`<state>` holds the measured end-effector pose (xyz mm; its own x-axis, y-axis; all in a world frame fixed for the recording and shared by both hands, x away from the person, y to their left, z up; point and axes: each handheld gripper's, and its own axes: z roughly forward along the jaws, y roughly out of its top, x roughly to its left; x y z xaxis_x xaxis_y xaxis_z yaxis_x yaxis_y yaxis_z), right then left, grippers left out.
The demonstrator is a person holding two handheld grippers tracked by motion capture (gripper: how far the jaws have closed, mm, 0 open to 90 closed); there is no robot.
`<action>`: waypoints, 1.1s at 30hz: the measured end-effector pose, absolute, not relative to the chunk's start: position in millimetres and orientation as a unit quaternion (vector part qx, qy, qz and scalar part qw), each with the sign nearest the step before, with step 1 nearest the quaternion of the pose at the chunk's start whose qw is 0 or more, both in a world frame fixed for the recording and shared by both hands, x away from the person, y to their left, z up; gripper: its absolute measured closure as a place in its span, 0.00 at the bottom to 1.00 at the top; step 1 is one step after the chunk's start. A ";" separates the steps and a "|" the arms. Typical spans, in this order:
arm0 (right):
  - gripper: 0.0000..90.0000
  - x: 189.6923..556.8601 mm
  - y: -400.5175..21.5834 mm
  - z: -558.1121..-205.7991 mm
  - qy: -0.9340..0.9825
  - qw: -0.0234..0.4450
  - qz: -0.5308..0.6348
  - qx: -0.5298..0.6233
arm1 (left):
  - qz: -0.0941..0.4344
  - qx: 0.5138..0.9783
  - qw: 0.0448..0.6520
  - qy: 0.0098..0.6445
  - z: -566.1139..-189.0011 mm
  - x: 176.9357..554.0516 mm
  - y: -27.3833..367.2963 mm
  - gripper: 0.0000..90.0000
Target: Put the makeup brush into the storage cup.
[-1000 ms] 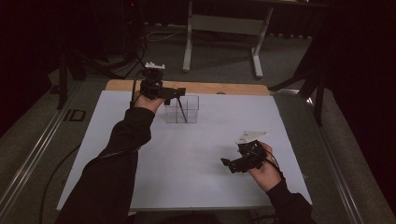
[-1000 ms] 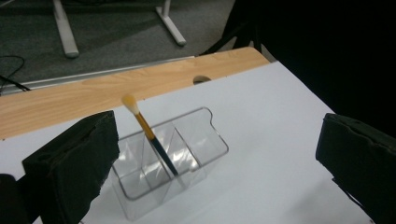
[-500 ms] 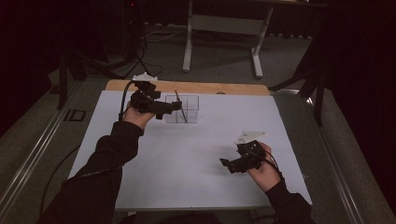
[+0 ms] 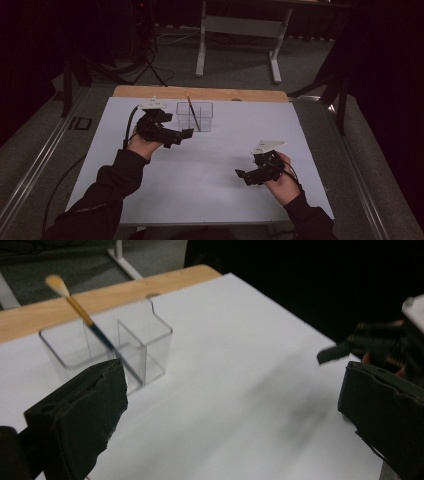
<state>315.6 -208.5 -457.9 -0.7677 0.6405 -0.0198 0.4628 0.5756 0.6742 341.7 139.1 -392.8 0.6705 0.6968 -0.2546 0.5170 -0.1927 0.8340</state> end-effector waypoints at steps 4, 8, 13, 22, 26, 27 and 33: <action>0.11 315.3 -207.7 -458.4 0.879 0.131 0.337 0.312 | 0.088 0.769 0.493 0.398 -404.7 333.4 143.0 0.00; 0.11 314.8 -207.4 -457.8 0.879 0.133 0.337 0.311 | 0.085 0.767 0.493 0.402 -414.1 325.3 148.4 0.00; 0.11 314.8 -207.6 -458.4 0.878 0.132 0.336 0.314 | 0.092 0.772 0.487 0.399 -427.2 313.4 152.7 0.00; 0.11 314.1 -205.7 -458.9 0.880 0.132 0.335 0.310 | 0.098 0.770 0.486 0.401 -446.4 296.3 159.3 0.00; 0.11 314.4 -206.9 -459.4 0.879 0.133 0.335 0.311 | 0.093 0.769 0.488 0.402 -452.6 288.9 160.5 0.00; 0.11 314.5 -206.8 -459.4 0.879 0.132 0.335 0.311 | 0.094 0.769 0.488 0.403 -454.2 287.2 160.6 0.00; 0.11 313.8 -206.6 -458.3 0.879 0.133 0.336 0.311 | 0.097 0.770 0.484 0.403 -464.1 278.7 161.5 0.00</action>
<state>313.8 -206.6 -458.3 -0.7711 0.6363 -0.0241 0.4579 0.5804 0.6734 278.7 161.5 -464.1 0.6556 0.7157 -0.2408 0.5274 -0.2058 0.8243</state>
